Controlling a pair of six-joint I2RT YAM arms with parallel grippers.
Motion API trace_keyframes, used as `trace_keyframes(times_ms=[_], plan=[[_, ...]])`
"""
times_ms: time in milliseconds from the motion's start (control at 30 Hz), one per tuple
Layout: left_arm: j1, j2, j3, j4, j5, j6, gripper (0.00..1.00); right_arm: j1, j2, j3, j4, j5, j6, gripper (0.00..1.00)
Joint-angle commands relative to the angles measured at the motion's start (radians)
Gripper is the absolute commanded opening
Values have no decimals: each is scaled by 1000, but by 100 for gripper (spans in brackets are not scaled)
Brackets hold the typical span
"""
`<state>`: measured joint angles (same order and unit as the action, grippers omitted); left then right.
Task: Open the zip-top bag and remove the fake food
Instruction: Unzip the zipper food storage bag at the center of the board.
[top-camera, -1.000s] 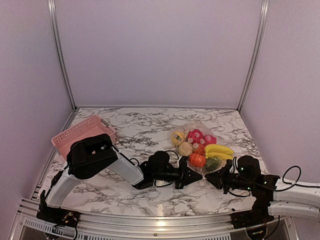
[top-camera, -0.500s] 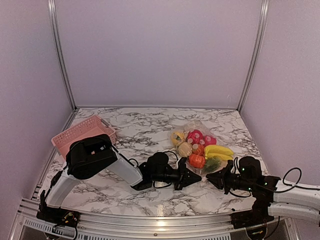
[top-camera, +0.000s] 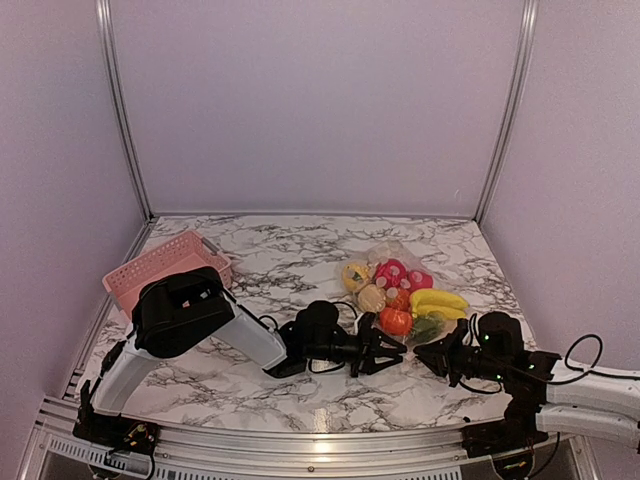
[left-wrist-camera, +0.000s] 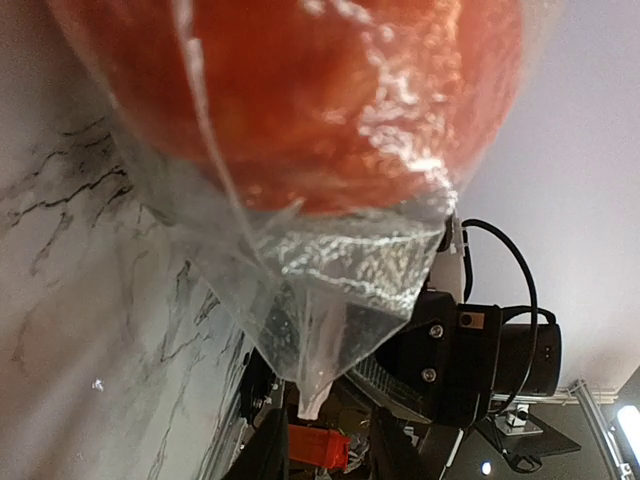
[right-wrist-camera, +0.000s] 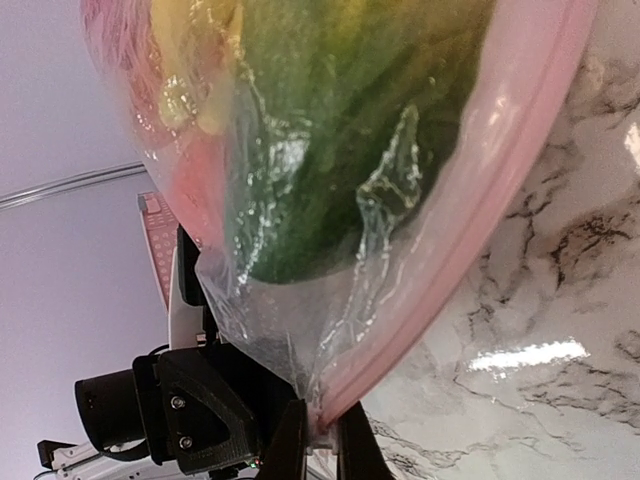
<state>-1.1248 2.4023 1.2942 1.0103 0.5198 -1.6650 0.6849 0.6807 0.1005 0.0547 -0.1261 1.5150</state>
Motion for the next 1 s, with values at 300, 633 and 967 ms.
trace_keyframes(times_ms=[300,633,967], plan=[[3,45,52,-17,5,-11,26,18,9,49,24,24,19,0],[2,65,63,6,0,-37,13,28,24,59,34,31,22,0],[5,32,11,20,-5,-27,0,24,7,57,-21,79,5,0]])
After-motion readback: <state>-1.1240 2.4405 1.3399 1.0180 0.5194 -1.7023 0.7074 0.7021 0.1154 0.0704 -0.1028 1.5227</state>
